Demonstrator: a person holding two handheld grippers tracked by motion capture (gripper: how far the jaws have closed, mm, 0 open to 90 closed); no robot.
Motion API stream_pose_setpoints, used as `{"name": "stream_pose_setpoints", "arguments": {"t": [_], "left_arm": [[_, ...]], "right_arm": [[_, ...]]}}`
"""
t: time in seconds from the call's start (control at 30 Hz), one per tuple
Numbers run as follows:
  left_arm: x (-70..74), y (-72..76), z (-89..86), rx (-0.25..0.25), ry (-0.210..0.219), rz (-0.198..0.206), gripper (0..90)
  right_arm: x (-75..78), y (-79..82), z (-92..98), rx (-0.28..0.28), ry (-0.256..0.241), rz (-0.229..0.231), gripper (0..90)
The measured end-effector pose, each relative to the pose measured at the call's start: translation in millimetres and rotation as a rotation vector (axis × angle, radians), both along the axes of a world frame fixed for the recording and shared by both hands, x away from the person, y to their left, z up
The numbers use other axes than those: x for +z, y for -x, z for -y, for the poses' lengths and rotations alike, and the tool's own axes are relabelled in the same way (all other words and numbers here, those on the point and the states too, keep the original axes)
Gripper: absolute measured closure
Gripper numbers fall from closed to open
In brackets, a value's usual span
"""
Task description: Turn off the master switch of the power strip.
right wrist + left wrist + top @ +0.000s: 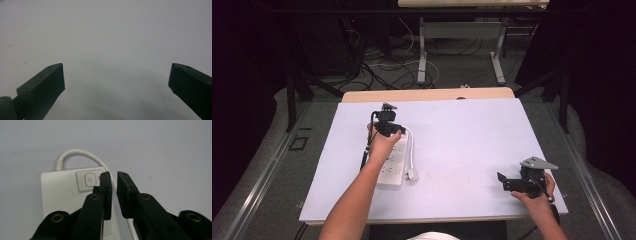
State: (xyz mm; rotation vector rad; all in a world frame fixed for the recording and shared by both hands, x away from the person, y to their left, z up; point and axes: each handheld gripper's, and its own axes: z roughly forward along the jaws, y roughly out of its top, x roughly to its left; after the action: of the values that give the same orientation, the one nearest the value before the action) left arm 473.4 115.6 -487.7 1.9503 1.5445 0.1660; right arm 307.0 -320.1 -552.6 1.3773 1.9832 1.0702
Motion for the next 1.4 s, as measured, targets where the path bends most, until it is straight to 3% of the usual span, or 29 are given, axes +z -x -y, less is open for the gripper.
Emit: {"name": "stream_pose_setpoints", "arguments": {"t": [0.2, 0.57, 1.17, 1.4], "left_arm": [[-4.9, -2.8, 3.4, 0.005, -0.016, -0.013, 89.5], [-12.4, -8.7, 7.0, 0.038, -0.028, -0.007, 90.0], [-28.5, -20.4, 4.8, 0.076, -0.084, -0.024, 90.0], [-30.6, -20.5, 3.0, 0.081, -0.066, -0.028, 90.0]], "right_arm": [[-0.4, -0.3, 0.3, -0.001, 0.001, 0.000, 0.1], [-0.8, -0.5, 0.6, 0.004, 0.008, 0.004, 0.1], [-1.1, -0.6, 0.4, 0.000, 0.002, -0.001, 0.1], [-1.5, -1.1, -1.1, -0.007, -0.002, 0.004, 0.1]]}}
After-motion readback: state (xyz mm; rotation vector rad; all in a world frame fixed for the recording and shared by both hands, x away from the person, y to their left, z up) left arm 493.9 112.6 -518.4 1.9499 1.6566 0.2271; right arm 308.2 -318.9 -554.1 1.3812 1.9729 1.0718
